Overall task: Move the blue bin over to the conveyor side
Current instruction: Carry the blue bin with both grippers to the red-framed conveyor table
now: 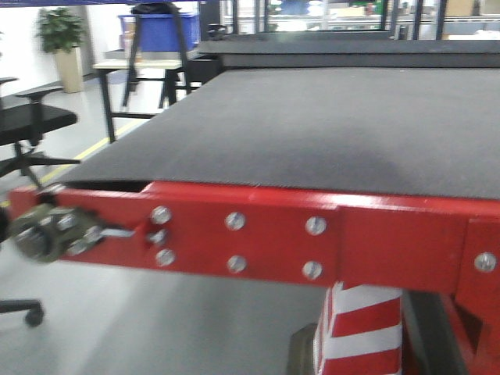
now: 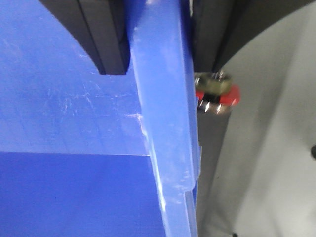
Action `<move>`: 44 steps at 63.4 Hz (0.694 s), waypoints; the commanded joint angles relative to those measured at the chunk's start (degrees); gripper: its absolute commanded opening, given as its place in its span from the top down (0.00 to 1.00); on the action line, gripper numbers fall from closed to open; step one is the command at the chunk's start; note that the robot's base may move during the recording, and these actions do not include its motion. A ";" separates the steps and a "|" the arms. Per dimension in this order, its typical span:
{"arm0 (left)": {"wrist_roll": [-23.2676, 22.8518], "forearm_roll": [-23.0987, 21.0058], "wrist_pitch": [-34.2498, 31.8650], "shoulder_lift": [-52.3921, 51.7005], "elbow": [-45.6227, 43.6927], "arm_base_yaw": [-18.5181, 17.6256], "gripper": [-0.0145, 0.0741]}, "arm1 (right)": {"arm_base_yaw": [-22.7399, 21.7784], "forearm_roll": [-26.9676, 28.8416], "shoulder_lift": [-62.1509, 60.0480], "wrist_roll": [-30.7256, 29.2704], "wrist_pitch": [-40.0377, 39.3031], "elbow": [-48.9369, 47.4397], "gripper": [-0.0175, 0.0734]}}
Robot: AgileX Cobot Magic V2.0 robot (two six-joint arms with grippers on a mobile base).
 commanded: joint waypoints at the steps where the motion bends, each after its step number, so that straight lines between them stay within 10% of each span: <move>1: 1.27 -0.07 -5.51 -1.22 -0.89 -0.13 0.86 | -0.16 -2.13 -1.06 -1.27 -6.16 -0.88 0.90; 44: 1.27 -0.07 -5.51 -1.22 -0.89 -0.13 0.86 | -0.16 -2.13 -1.06 -1.27 -6.16 -0.88 0.90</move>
